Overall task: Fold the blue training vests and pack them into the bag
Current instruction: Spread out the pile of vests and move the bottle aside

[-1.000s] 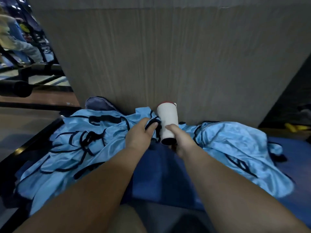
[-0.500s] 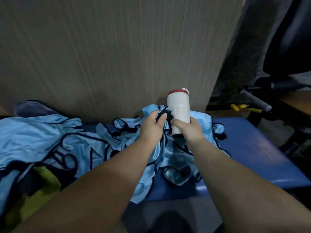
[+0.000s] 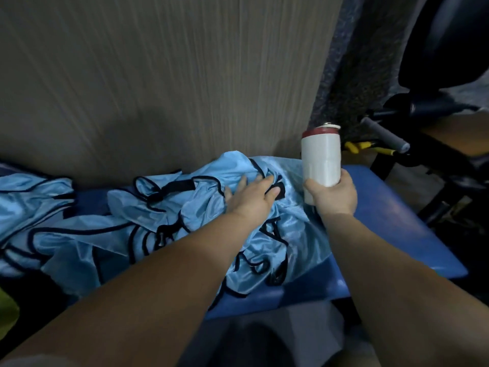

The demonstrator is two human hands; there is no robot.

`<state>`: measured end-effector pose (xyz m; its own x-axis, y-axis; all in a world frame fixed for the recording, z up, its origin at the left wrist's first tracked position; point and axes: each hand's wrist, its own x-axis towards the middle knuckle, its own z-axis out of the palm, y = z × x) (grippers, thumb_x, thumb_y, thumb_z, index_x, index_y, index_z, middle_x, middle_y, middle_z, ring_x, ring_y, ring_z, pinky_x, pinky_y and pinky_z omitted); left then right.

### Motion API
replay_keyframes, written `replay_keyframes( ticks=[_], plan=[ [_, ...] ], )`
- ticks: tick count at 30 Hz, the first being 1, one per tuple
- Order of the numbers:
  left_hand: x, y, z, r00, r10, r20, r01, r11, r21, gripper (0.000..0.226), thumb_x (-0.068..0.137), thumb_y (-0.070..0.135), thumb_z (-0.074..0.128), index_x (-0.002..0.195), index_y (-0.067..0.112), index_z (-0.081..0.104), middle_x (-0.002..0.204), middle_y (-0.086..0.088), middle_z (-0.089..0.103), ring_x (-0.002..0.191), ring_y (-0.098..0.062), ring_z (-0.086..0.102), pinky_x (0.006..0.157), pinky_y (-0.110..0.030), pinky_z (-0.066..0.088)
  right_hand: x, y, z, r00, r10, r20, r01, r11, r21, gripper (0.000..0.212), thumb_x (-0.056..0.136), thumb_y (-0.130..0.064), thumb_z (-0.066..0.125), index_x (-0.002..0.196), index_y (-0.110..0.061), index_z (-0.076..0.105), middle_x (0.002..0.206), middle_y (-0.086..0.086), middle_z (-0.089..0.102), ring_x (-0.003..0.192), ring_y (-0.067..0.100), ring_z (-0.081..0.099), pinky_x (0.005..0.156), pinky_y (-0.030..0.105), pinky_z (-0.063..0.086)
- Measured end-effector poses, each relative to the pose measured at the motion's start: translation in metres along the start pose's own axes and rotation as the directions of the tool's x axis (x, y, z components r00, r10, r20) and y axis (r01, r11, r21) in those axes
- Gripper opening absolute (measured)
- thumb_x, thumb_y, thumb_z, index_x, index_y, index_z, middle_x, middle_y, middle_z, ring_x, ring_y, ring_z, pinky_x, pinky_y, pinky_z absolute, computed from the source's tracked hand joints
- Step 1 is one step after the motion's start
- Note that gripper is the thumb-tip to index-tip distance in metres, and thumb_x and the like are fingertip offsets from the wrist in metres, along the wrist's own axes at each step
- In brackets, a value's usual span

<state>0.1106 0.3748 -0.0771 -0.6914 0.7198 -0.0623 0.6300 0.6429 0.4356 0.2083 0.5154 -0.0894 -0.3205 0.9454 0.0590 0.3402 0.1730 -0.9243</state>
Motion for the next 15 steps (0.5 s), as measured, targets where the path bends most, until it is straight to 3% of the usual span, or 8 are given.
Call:
replay_keyframes(
  ticks=[5,15],
  plan=[
    [0.018,0.014,0.009,0.999,0.033,0.002,-0.033,0.998,0.046,0.046,0.105,0.047,0.019,0.150,0.042,0.026,0.162,0.010,0.018,0.151,-0.021,-0.002,0.117,-0.059,-0.006,0.026,0.023,-0.001,0.999,0.047,-0.023,-0.047,0.999,0.010,0.049,0.059,-0.037,0.076,0.100,-0.023,0.053,0.103,0.005,0.063,0.092,0.030,0.063,0.076,0.039,0.052],
    [0.039,0.049,0.038,0.996,0.082,0.040,-0.091,0.942,0.322,0.064,0.094,0.070,0.016,0.149,0.039,0.028,0.161,0.006,0.020,0.150,-0.029,-0.005,0.114,-0.063,-0.012,0.063,0.038,-0.005,0.995,-0.048,-0.089,0.048,0.999,-0.008,0.062,0.060,-0.030,0.078,0.115,-0.012,0.056,0.114,0.008,0.060,0.095,0.025,0.060,0.074,0.032,0.044]
  ],
)
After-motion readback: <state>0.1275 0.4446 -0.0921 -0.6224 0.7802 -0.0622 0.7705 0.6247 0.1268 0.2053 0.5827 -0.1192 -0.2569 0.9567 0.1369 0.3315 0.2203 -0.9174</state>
